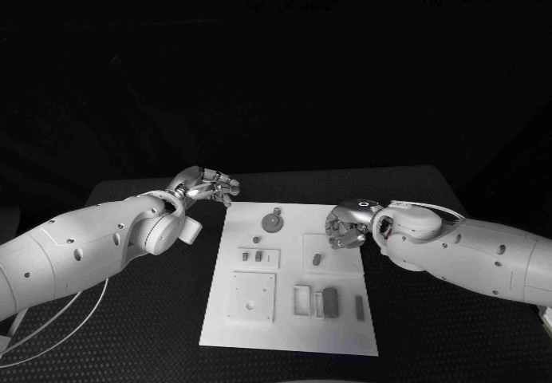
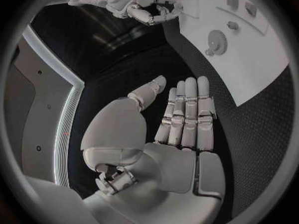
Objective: Assemble the parts on the task board
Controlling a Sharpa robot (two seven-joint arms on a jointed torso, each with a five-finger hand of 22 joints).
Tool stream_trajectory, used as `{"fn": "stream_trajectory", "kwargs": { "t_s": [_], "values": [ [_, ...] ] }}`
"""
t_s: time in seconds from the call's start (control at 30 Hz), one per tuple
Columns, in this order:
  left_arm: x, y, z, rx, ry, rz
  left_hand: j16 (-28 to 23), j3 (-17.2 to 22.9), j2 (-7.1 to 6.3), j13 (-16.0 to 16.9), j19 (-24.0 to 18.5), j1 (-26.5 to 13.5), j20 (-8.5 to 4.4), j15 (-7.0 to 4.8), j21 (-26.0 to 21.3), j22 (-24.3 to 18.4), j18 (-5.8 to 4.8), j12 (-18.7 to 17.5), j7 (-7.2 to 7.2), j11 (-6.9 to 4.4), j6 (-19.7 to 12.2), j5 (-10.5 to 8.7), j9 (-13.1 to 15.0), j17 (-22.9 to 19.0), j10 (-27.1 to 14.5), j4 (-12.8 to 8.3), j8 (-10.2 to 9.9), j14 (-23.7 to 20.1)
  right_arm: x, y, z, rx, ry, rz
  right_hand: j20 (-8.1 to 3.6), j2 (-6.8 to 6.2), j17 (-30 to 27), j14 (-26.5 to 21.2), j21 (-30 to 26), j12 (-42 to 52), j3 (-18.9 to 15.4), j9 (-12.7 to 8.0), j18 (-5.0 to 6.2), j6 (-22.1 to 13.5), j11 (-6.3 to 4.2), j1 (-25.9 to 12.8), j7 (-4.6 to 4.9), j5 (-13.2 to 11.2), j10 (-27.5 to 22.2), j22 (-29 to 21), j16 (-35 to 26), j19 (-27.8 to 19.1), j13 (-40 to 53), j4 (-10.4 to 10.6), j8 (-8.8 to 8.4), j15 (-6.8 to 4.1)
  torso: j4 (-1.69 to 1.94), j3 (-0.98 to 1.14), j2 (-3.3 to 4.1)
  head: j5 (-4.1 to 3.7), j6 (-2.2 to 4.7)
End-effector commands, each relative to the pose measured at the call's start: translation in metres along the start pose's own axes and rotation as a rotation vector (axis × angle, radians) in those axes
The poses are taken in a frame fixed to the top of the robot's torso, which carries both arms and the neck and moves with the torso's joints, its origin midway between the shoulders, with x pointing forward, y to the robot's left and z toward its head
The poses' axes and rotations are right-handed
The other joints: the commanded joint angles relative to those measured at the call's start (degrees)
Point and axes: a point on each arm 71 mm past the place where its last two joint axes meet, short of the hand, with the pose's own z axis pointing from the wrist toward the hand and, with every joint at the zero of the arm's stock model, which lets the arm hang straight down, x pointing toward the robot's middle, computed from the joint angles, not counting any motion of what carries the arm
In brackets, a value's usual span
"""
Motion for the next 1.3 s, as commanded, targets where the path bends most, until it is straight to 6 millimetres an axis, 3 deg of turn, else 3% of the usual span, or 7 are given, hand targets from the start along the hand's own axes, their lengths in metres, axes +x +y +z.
{"fn": "stream_trajectory", "kwargs": {
  "t_s": [0.03, 0.5, 0.57, 0.67, 0.87, 1.03, 1.3],
  "values": [
    [0.002, -0.002, 0.001, 0.014, 0.015, -0.01, -0.33, -0.34, 0.32, -0.09, 0.07, -0.12, 0.48, 0.31, -0.34, -0.07, 0.82, 0.06, 0.1, -0.08, -0.42, 0.2, -0.07, 0.07, -0.39, -0.14, 0.34, 0.0, 0.005, 0.0, 0.001, 0.003, 0.018, -0.025, -0.05, 0.55, 0.03, 0.13, -0.34, -0.39, -0.17, -0.11, 0.72, 0.48, -0.26, 0.19, 0.07, 0.18, 1.88, 0.14, -0.21, 0.28, -0.1, -0.07, 0.36, -0.39, 0.03, 0.06, 0.01, 0.11, -0.15],
    [0.005, -0.003, 0.001, 0.014, 0.022, -0.012, -0.4, -0.37, 0.4, -0.1, 0.1, -0.17, 0.49, 0.32, -0.38, -0.08, 0.83, 0.06, 0.12, -0.06, -0.48, 0.2, -0.1, 0.17, -0.43, -0.09, 0.35, 0.03, 0.013, 0.001, 0.007, 0.006, 0.031, -0.026, -0.22, 3.39, 0.1, 0.25, -0.49, -1.3, 0.79, -0.21, 0.72, 0.9, -0.35, 1.86, -0.13, 0.19, 2.62, 0.32, -0.26, 0.29, -0.66, -0.23, 0.49, -0.48, 0.07, 0.06, 0.05, 0.55, -0.12],
    [0.004, -0.003, 0.001, 0.013, 0.022, -0.012, -0.41, -0.38, 0.41, -0.1, 0.1, -0.18, 0.5, 0.32, -0.38, -0.08, 0.83, 0.05, 0.12, -0.05, -0.49, 0.2, -0.11, 0.19, -0.44, -0.08, 0.35, 0.03, 0.014, 0.0, 0.007, 0.007, 0.03, -0.028, 0.07, 2.55, 0.05, 0.36, -0.77, -1.68, 4.97, -0.38, 0.68, 1.2, -0.31, 3.08, -0.05, 0.11, 3.1, 0.15, -0.41, 0.53, -0.92, 0.85, 0.47, -0.49, 0.05, 0.05, 0.04, 0.61, -0.1],
    [0.004, -0.003, 0.0, 0.013, 0.022, -0.012, -0.44, -0.39, 0.46, -0.1, 0.11, -0.21, 0.5, 0.32, -0.4, -0.08, 0.83, 0.05, 0.13, -0.04, -0.49, 0.2, -0.12, 0.22, -0.46, -0.03, 0.37, 0.04, 0.014, 0.001, 0.008, 0.007, 0.034, -0.031, 0.18, 2.54, 0.1, 0.55, -0.64, -2.05, 7.34, -0.56, 0.72, 1.34, -0.37, 2.12, -0.09, 0.18, 3.46, 0.34, -0.39, 0.86, -1.12, 0.51, 0.42, -0.47, -0.02, 0.02, 0.01, 0.7, -0.12],
    [0.004, -0.003, 0.0, 0.012, 0.023, -0.012, -0.47, -0.39, 0.51, -0.11, 0.12, -0.23, 0.5, 0.32, -0.42, -0.08, 0.84, 0.05, 0.13, -0.04, -0.5, 0.21, -0.13, 0.27, -0.48, 0.01, 0.38, 0.05, 0.017, 0.001, 0.01, 0.008, 0.035, -0.042, 0.04, 3.0, 0.15, 0.77, -0.46, -2.19, 8.87, -0.52, 0.72, 2.03, -0.58, 1.72, -0.37, 0.18, 4.26, 0.58, -0.36, 1.1, -1.18, 0.12, 0.77, -0.68, 0.0, 0.0, 0.07, 0.66, -0.25],
    [0.005, -0.004, 0.0, 0.011, 0.029, -0.014, -0.48, -0.39, 0.53, -0.11, 0.13, -0.24, 0.5, 0.32, -0.42, -0.08, 0.84, 0.05, 0.13, -0.03, -0.51, 0.21, -0.13, 0.29, -0.49, 0.02, 0.39, 0.06, 0.018, 0.001, 0.01, 0.014, 0.033, -0.043, -0.22, 4.4, 0.19, 1.09, -0.3, -2.76, 10.36, -0.42, 0.72, 2.74, -0.72, 2.27, -0.68, 0.19, 4.49, 0.7, -0.32, 1.43, -1.37, -0.07, 1.14, -0.86, 0.04, 0.02, 0.05, 0.59, -0.41],
    [0.005, -0.004, -0.001, 0.012, 0.029, -0.014, -0.51, -0.41, 0.51, -0.12, 0.15, -0.25, 0.5, 0.32, -0.44, -0.07, 0.85, 0.05, 0.14, -0.02, -0.56, 0.22, -0.16, 0.35, -0.53, 0.03, 0.38, 0.08, 0.023, 0.002, 0.01, 0.011, 0.039, -0.051, -0.48, 3.87, 0.19, 1.79, 0.0, -3.8, 12.14, -0.42, 0.72, 3.33, -0.63, 1.91, -0.86, 0.18, 5.06, 0.83, -0.31, 2.09, -1.68, 0.04, 1.41, -0.76, -0.05, -0.03, -0.02, 0.54, -0.75]
  ]
}}
